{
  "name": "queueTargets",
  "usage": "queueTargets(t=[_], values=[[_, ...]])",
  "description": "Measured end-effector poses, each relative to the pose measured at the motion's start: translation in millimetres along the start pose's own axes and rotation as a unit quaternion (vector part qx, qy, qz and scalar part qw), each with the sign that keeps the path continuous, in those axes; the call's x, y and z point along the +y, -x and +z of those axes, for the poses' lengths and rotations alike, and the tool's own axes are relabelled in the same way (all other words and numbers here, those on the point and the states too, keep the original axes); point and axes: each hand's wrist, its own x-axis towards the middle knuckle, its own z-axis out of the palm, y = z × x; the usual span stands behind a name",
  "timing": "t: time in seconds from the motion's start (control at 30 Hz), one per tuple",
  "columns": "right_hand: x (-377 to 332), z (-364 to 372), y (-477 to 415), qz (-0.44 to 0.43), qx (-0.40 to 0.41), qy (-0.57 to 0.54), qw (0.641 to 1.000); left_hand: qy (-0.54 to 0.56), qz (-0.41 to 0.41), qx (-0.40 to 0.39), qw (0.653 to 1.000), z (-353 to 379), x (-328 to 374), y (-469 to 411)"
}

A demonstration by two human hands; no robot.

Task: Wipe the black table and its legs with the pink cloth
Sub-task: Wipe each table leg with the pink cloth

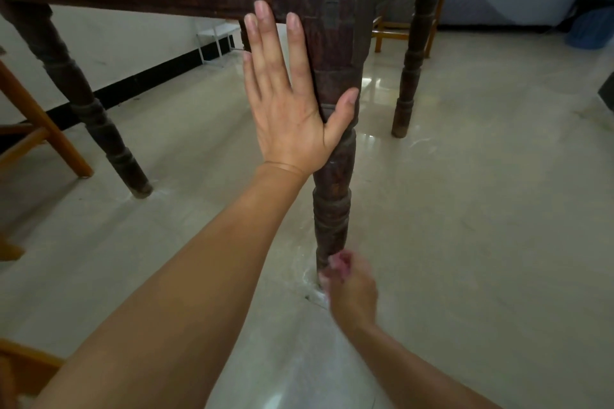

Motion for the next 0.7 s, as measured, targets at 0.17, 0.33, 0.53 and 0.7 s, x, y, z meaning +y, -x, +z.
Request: queueTargets(t=[0.17,0.33,0.53,0.7], values=[[2.2,29.1,34.0,-0.092,-0.148,0.076,0.982,-0.001,-0.010,-0.024,1.000,3.1,1.2,12.9],[12.5,-8.3,-21.5,0.027,0.013,0.048,0.998,0.022,-0.016,-0.034,0.999,12.2,-1.1,22.9],[8.9,-30.9,-34.8,0.081,0.125,0.004,0.989,0.047,-0.026,-0.039,0.998,11.8,1.5,25.2],[-2.6,15.5,18.3,0.024,-0.113,0.006,0.993,0.072,-0.039,-0.059,0.995,5.9,7.1,26.4]])
